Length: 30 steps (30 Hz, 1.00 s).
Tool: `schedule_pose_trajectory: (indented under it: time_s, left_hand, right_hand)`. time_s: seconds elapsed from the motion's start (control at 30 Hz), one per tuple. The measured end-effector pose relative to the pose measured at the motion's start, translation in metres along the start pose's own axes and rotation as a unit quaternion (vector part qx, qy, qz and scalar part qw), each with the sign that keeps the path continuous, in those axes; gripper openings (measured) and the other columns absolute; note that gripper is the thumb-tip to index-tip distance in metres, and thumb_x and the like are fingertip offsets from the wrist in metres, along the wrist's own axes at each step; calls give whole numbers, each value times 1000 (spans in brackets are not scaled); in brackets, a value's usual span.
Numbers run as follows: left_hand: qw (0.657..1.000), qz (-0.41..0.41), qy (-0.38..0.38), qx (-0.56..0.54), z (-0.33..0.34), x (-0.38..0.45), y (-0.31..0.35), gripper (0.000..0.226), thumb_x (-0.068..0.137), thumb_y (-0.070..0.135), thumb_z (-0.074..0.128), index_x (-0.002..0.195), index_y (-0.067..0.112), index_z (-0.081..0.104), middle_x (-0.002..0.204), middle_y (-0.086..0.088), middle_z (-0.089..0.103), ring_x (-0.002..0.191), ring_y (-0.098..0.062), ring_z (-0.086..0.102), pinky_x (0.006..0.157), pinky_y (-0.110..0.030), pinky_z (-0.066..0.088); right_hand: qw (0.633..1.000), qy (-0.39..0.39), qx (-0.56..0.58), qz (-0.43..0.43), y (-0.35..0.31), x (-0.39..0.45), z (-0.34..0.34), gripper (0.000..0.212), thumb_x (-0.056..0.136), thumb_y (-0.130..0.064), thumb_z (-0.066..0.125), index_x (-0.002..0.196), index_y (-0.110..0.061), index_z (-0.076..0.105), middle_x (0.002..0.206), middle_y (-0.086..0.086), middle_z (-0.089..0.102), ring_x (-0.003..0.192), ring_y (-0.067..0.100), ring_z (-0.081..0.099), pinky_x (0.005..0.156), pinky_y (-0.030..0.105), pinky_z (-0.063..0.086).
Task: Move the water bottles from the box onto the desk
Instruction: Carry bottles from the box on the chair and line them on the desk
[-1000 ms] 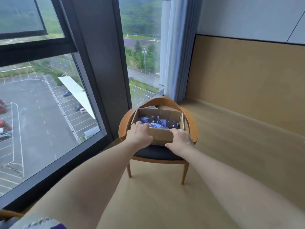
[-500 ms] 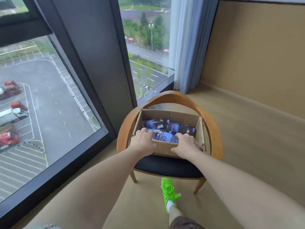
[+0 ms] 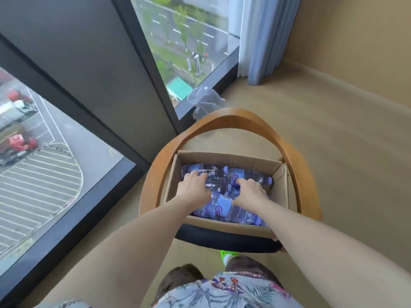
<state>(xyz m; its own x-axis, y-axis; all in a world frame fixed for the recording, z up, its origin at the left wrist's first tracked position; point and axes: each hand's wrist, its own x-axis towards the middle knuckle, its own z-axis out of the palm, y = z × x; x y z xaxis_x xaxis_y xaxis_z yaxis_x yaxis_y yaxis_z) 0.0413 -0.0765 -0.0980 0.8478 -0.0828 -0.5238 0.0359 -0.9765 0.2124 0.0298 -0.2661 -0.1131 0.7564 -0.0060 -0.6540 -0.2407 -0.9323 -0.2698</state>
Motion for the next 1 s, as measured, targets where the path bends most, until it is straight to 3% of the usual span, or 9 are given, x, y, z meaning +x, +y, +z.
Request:
schedule_pose_trajectory:
  time_s: [0.2, 0.43, 0.57, 0.77, 0.87, 1.0]
  left_hand:
    - [998, -5, -59, -15, 23, 29, -14, 64, 91, 31, 64, 151, 23, 42, 153, -9, 40, 139, -31, 37, 106, -49, 45]
    - [998, 33, -27, -48, 30, 76, -29, 76, 86, 32, 71, 154, 20, 39, 162, -10, 32, 150, -30, 26, 116, -46, 36]
    - [996, 68, -16, -45, 35, 104, -36, 77, 80, 24, 74, 150, 14, 43, 149, -10, 45, 140, -33, 40, 114, -45, 38]
    - [996, 65, -40, -51, 55, 126, -43, 98, 70, 16, 81, 154, 16, 32, 152, -10, 37, 142, -34, 34, 118, -51, 32]
    - [997, 62, -20, -29, 57, 134, -40, 91, 66, 17, 85, 145, 15, 39, 142, -10, 41, 134, -36, 38, 116, -50, 34]
    - [994, 101, -10, 47, 56, 140, -43, 90, 71, 26, 86, 147, 14, 38, 137, -13, 40, 126, -38, 39, 112, -49, 37]
  right_hand:
    - [996, -83, -13, 1, -8, 28, 32, 66, 82, -32, 80, 140, -19, 48, 126, 8, 56, 123, 33, 52, 89, 43, 48]
    - [996, -88, -22, -6, -38, 48, 74, 72, 82, -40, 78, 141, -18, 43, 132, 11, 52, 127, 36, 48, 101, 49, 42]
    - [995, -96, -14, -3, -43, 60, 86, 77, 73, -33, 80, 140, -19, 44, 130, 11, 50, 122, 36, 51, 100, 50, 42]
    - [990, -140, -20, -11, -39, 83, 87, 90, 57, -45, 82, 137, -26, 47, 113, 3, 58, 98, 31, 59, 81, 41, 39]
    - [991, -137, -11, -3, -39, 87, 86, 89, 52, -44, 81, 133, -28, 47, 98, -2, 57, 85, 29, 52, 80, 41, 35]
    - [991, -135, -3, -3, -39, 88, 85, 90, 50, -43, 80, 133, -30, 47, 97, -3, 59, 85, 28, 54, 79, 40, 37]
